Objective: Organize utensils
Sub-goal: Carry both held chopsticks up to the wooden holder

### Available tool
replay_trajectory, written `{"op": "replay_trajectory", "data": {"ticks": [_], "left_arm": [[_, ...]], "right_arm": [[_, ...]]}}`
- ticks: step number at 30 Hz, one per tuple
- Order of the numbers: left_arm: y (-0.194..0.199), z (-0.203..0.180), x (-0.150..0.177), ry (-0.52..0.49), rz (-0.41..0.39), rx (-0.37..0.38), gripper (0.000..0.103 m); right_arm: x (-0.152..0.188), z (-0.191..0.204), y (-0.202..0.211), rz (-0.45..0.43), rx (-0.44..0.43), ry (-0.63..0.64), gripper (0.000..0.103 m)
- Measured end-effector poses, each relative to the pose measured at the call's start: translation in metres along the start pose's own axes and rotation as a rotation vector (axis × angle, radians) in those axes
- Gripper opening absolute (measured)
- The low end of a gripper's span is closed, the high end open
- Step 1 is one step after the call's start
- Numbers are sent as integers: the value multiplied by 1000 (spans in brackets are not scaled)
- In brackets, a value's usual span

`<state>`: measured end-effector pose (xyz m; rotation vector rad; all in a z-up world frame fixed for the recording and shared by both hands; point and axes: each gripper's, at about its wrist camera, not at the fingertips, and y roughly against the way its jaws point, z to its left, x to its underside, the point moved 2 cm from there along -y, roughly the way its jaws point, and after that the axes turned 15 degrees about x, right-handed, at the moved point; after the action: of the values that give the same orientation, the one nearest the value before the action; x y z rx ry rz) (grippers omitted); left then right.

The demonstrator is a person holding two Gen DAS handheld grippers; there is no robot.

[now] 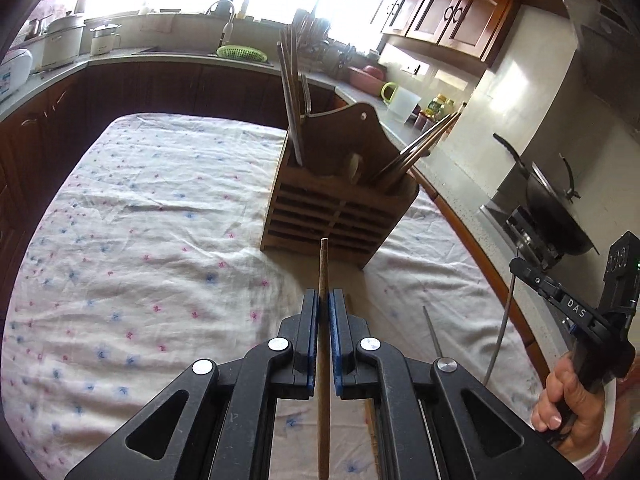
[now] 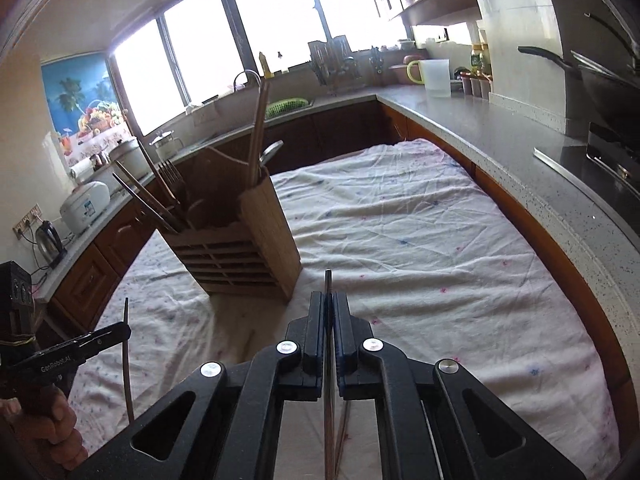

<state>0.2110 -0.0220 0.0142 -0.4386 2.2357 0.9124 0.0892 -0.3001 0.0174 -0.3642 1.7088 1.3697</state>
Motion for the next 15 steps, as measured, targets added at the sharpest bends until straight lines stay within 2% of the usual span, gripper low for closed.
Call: {"op": "replay_trajectory", "data": {"ticks": [8,15], "left_arm": [[56,-17,-7,-45,-100,26,4],[65,-18,-9,-55,-122,28,4]], "right_arm": [[-35,8,55,-148,-62,-26,4],[-46,17,62,-189,-79,-26,4]]}}
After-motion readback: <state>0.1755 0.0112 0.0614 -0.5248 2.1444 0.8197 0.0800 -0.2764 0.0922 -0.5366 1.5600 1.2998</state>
